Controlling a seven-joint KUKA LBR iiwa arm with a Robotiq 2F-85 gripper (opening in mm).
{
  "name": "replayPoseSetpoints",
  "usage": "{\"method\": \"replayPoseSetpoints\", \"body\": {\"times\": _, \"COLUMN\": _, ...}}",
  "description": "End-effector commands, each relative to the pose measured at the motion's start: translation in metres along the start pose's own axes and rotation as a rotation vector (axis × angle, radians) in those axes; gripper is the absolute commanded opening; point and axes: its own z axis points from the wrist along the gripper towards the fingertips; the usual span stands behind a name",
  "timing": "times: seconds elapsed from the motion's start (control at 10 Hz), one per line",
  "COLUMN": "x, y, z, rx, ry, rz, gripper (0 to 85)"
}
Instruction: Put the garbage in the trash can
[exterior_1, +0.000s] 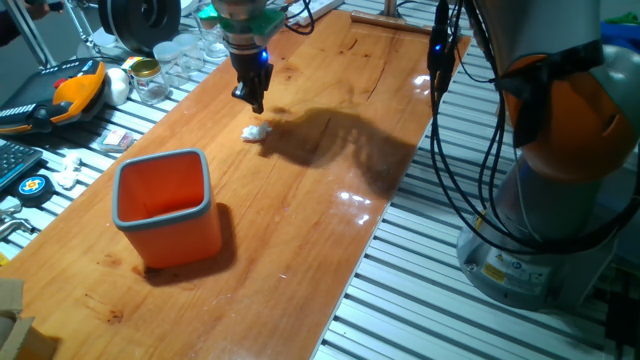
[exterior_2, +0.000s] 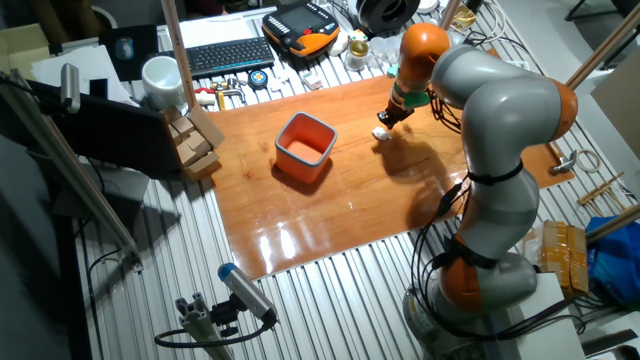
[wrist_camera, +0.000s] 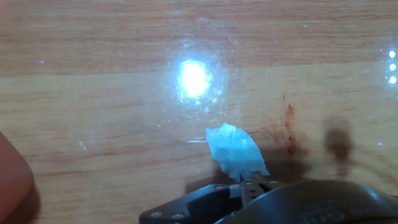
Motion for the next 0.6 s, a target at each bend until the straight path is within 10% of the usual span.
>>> {"method": "replayPoseSetpoints", "body": {"times": 0.0, "x": 0.0, "y": 0.0, "z": -0.0001, "rx": -0.003, "ry": -0.005, "rz": 0.003, "gripper": 0.0}}
{"method": "replayPoseSetpoints", "body": {"times": 0.4, "x": -0.0001, "y": 0.0006, "z": -0.0006, "rx": -0.001, "ry": -0.052, "rz": -0.008, "gripper": 34.0}}
{"method": "replayPoseSetpoints", "body": {"times": 0.5, "x": 0.0003, "y": -0.0002, "z": -0.0002, "rx": -0.007, "ry": -0.058, "rz": 0.0, "gripper": 68.0}}
